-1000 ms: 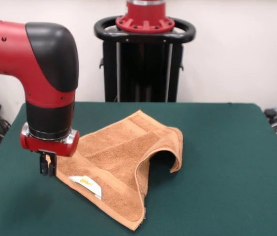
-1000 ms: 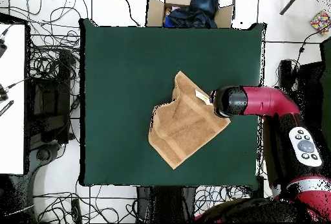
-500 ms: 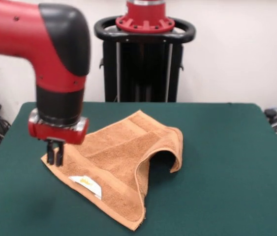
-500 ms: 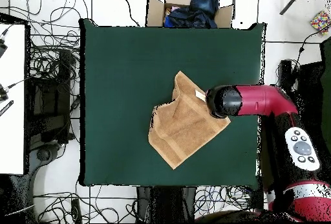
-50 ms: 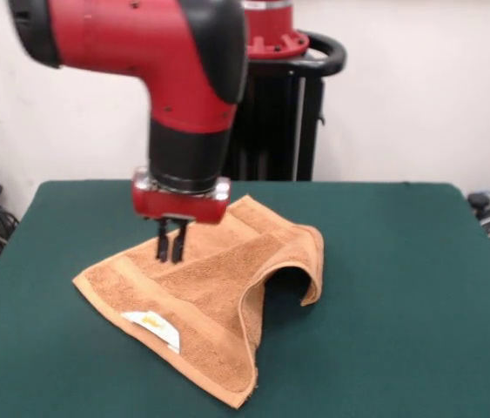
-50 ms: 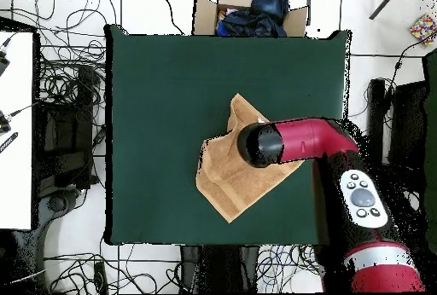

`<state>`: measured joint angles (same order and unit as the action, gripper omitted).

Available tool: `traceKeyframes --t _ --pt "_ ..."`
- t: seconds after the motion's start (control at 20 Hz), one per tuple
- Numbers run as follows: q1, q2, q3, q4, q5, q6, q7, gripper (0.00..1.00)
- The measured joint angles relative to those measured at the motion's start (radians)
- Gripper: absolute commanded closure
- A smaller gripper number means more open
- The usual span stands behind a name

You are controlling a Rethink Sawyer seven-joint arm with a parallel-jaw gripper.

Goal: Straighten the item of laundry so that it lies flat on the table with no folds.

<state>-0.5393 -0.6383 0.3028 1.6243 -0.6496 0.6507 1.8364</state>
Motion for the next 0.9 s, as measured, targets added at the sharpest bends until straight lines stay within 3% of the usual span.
traceKeyframes --t 0.2,0.4,0.9 --pt "0.029 0.001 -0.034 0.043 0.006 -0.06 0.011 1.0" --pt "0.068 0.026 -0.102 0.09 0.006 -0.198 0.027 1.0" --pt "0.083 0.181 -0.219 0.096 0.015 -0.429 0.03 1.0"
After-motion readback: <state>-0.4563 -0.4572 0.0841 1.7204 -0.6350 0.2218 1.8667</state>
